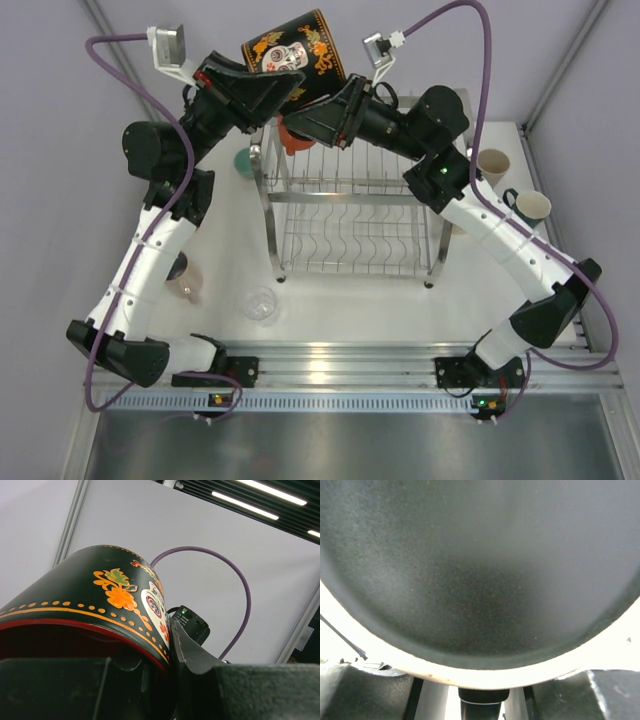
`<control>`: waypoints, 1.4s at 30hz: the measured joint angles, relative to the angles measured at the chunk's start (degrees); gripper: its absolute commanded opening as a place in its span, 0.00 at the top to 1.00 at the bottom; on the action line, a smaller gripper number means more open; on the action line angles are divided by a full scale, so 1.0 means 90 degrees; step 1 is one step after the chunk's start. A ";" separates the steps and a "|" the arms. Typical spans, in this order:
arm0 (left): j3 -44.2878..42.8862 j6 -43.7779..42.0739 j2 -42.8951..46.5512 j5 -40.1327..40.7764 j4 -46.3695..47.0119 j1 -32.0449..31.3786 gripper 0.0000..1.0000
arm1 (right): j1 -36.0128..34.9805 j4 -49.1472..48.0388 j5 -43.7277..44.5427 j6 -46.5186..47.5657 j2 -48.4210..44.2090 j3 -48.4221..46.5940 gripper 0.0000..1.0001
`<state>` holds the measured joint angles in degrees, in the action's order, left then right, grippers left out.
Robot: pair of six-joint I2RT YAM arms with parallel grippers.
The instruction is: Load the cups into the dish rack
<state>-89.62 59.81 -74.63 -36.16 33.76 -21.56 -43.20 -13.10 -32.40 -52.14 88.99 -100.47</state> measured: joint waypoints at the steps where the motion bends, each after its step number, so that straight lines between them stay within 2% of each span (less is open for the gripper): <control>1: 0.0015 -0.0002 0.0000 0.0010 0.0012 -0.0007 1.00 | 0.0000 -0.0049 0.0005 -0.0036 0.0000 0.0010 0.62; 3: 0.0019 -0.0019 0.0000 0.0049 0.0024 -0.0044 1.00 | 0.0000 -0.0124 0.0015 -0.0107 0.0000 0.0041 0.65; 5: 0.0019 -0.0063 0.0000 0.0095 0.0039 -0.0092 1.00 | 0.0017 -0.0160 0.0017 -0.0151 0.0000 0.0044 0.75; 6: 0.0019 -0.0092 0.0000 0.0131 0.0066 -0.0134 1.00 | 0.0029 -0.0182 0.0002 -0.0163 0.0000 0.0056 0.81; 7: 0.0019 -0.0148 0.0000 0.0153 0.0078 -0.0155 1.00 | 0.0029 -0.0238 -0.0022 -0.0192 0.0000 0.0078 0.95; 8: 0.0022 -0.0155 0.0000 0.0172 0.0100 -0.0160 1.00 | 0.0029 -0.0255 -0.0027 -0.0243 -0.0002 0.0087 1.00; 15: 0.0253 -0.0211 0.0024 0.0177 0.0163 -0.0260 0.99 | 0.0143 -0.0607 0.0061 -0.0325 -0.0294 0.0714 1.00; 17: 0.0299 -0.0214 -0.0012 0.0168 0.0138 -0.0311 0.91 | 0.0238 -0.0789 0.0058 -0.0449 -0.0408 0.0993 1.00; 18: 0.0311 -0.0216 -0.0051 0.0168 0.0129 -0.0330 0.83 | 0.0299 -0.0879 0.0034 -0.0527 -0.0457 0.1115 1.00; 23: 0.0318 -0.0189 -0.0284 0.0143 0.0119 -0.0403 0.64 | 0.0663 -0.1275 -0.0209 -0.1015 -0.0525 0.1554 1.00; 24: 0.0318 -0.0185 -0.0325 0.0134 0.0104 -0.0410 0.56 | 0.0743 -0.1302 -0.0265 -0.1098 -0.0525 0.1600 1.00; 29: 0.0316 -0.0172 -0.0420 0.0148 0.0143 -0.0449 0.41 | 0.1112 -0.1311 -0.0393 -0.1331 -0.0534 0.1666 1.00; 37: 0.0316 -0.0260 -0.0420 0.0170 0.0308 -0.0486 0.28 | 0.1515 -0.1307 -0.0427 -0.1457 -0.0685 0.1666 1.00; 42: 0.0316 -0.0357 -0.0406 0.0168 0.0345 -0.0486 0.02 | 0.1741 -0.1239 -0.0406 -0.1496 -0.0758 0.1666 1.00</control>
<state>-86.78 56.60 -78.28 -34.65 36.86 -25.93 -27.53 -24.25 -36.05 -65.60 82.17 -85.47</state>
